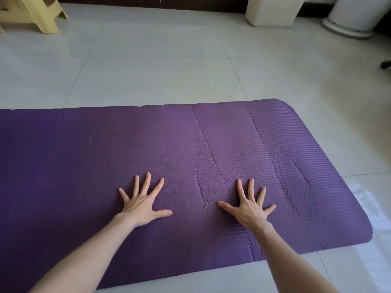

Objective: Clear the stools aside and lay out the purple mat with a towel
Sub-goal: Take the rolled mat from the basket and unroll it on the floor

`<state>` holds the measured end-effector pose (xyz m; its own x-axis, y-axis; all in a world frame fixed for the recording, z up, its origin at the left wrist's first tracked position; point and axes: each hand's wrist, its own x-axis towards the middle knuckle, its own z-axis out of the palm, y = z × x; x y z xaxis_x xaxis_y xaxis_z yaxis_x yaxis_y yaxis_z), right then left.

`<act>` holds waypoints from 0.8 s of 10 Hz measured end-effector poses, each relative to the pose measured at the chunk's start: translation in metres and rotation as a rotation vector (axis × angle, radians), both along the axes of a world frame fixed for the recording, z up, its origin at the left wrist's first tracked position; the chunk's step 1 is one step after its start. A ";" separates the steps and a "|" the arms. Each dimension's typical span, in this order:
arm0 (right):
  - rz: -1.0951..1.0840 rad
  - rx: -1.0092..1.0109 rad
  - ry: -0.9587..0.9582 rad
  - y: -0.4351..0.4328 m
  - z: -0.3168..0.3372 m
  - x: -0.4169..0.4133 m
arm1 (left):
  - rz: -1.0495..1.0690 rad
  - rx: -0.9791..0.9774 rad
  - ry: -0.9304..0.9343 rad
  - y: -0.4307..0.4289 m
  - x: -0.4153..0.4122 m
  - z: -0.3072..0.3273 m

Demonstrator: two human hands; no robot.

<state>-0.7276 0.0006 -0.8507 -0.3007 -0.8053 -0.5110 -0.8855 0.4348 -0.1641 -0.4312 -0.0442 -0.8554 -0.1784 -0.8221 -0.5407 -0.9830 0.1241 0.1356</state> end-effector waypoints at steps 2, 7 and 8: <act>-0.010 0.002 0.004 0.005 0.000 0.002 | -0.016 -0.010 0.001 0.001 0.000 0.001; -0.044 0.006 0.004 0.004 0.000 0.004 | -0.014 0.014 0.030 -0.003 0.003 0.002; -0.048 -0.001 0.000 0.005 0.001 0.005 | -0.011 0.020 0.030 -0.003 0.002 0.003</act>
<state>-0.7228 0.0056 -0.8498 -0.3385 -0.7907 -0.5102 -0.8638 0.4762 -0.1649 -0.4295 -0.0477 -0.8528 -0.2039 -0.8089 -0.5514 -0.9770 0.1319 0.1678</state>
